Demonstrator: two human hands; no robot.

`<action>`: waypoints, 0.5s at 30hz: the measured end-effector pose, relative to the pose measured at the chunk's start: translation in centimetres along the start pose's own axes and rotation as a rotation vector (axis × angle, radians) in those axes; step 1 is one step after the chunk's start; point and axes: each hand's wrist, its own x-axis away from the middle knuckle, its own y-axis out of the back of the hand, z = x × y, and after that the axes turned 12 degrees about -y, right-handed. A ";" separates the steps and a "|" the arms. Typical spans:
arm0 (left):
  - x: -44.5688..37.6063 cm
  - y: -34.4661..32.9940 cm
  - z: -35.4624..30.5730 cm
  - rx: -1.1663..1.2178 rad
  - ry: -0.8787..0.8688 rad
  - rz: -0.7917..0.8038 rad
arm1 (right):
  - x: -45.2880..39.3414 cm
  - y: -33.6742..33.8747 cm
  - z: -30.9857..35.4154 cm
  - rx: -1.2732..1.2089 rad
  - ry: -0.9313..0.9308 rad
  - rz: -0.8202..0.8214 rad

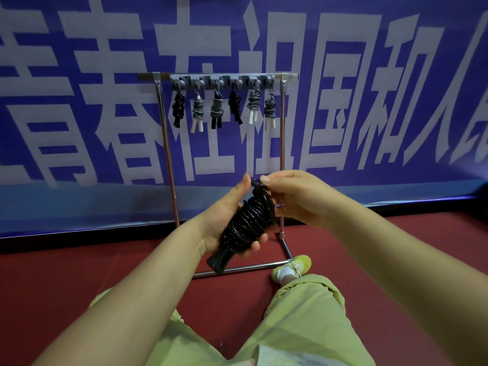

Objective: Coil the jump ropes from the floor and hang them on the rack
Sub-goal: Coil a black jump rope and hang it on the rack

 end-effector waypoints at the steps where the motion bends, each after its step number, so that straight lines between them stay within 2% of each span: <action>1: -0.1 0.0 -0.2 -0.013 -0.002 -0.015 | 0.0 -0.2 0.2 -0.033 -0.019 0.022; 8: 0.1 0.3 -0.8 -0.088 -0.048 0.075 | 0.0 -1.4 1.0 -0.100 -0.088 0.068; 11: 0.2 0.5 -1.0 -0.086 -0.060 0.100 | -0.1 -2.1 0.8 -0.220 -0.102 -0.002; 15: 0.2 0.0 -1.5 -0.195 -0.022 0.164 | -0.4 -2.6 1.2 -0.251 -0.018 -0.149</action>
